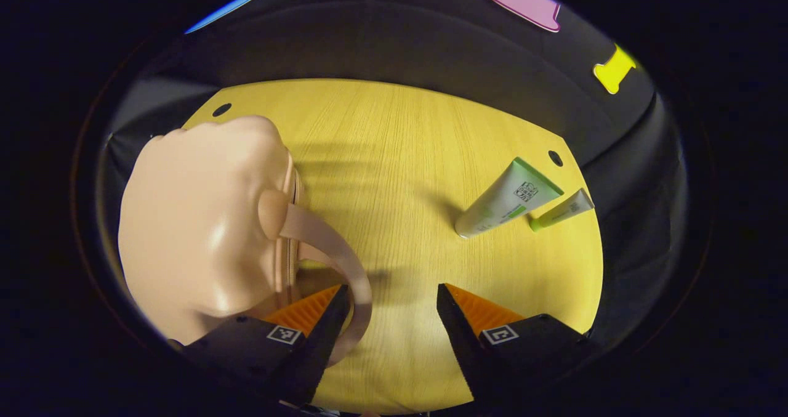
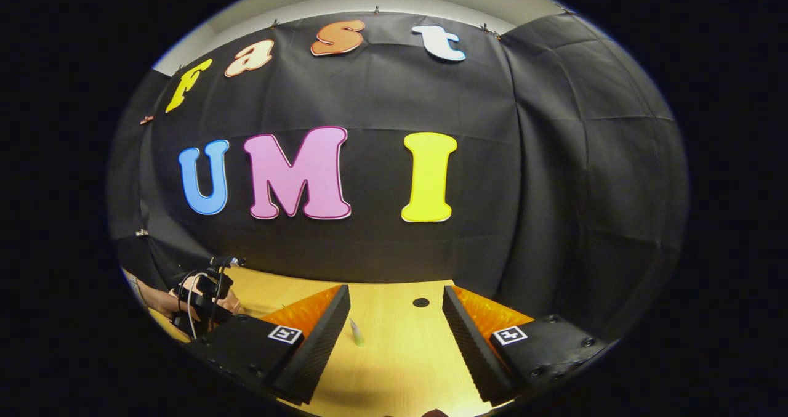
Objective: First open the suitcase, pack the skin care products into it, and then close the suitcase.
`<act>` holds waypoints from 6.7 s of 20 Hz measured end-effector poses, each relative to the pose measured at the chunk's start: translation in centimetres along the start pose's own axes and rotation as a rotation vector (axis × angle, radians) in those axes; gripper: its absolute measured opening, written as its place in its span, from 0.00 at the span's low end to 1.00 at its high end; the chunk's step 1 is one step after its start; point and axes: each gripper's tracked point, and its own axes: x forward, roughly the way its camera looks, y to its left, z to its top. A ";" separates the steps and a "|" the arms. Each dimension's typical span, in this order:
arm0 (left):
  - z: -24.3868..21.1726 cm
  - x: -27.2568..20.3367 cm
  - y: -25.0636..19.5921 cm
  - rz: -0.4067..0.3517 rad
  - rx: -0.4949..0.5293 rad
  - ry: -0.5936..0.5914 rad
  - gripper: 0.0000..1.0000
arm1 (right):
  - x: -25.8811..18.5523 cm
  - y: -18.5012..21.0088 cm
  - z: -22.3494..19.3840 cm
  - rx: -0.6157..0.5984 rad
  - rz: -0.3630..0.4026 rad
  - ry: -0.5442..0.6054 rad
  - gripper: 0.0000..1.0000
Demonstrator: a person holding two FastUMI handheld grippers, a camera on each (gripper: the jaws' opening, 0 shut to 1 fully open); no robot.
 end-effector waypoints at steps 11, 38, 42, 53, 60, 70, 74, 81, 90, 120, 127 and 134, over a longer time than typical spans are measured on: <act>1.3 -3.2 1.7 0.093 0.213 0.045 0.16 | 4.0 -0.6 -1.7 0.011 0.054 0.045 0.97; 4.1 -14.0 60.5 0.467 -0.051 -0.069 0.16 | 3.7 21.6 -1.6 -0.002 0.095 0.138 0.97; 1.2 -8.8 62.8 0.419 -0.123 0.005 0.16 | 3.7 20.4 -3.6 0.011 0.037 0.206 0.97; 10.7 -17.9 50.1 0.203 0.044 -0.471 0.86 | 4.2 15.9 -5.1 -0.008 -0.067 0.226 0.97; 12.2 -21.4 20.5 -0.170 0.295 -0.646 0.96 | 5.5 14.0 -6.4 -0.031 0.000 0.233 0.97; 8.0 -11.8 -2.5 -0.398 0.561 -0.385 0.96 | 4.1 12.8 -9.0 -0.063 0.172 0.272 0.97; 10.1 -6.8 -4.3 -0.361 0.568 -0.276 0.96 | 4.0 11.4 -10.4 -0.046 0.205 0.306 0.97; 13.0 2.7 -7.5 -0.244 0.582 -0.218 0.96 | 4.4 7.2 -14.2 -0.065 0.199 0.384 0.97; 13.4 1.5 -8.4 -0.243 0.616 -0.210 0.52 | 9.4 7.2 -23.4 -0.039 0.251 0.542 0.97; 6.1 -5.1 24.5 0.030 0.141 0.069 0.52 | 7.8 21.9 -21.6 0.015 0.422 0.536 0.27; 4.0 5.7 28.6 0.115 0.076 0.306 0.49 | -1.3 32.3 -23.6 -0.018 0.636 0.707 0.27; 4.8 3.0 27.9 0.023 0.166 0.155 0.59 | -3.9 43.0 -25.1 0.038 0.752 0.886 0.27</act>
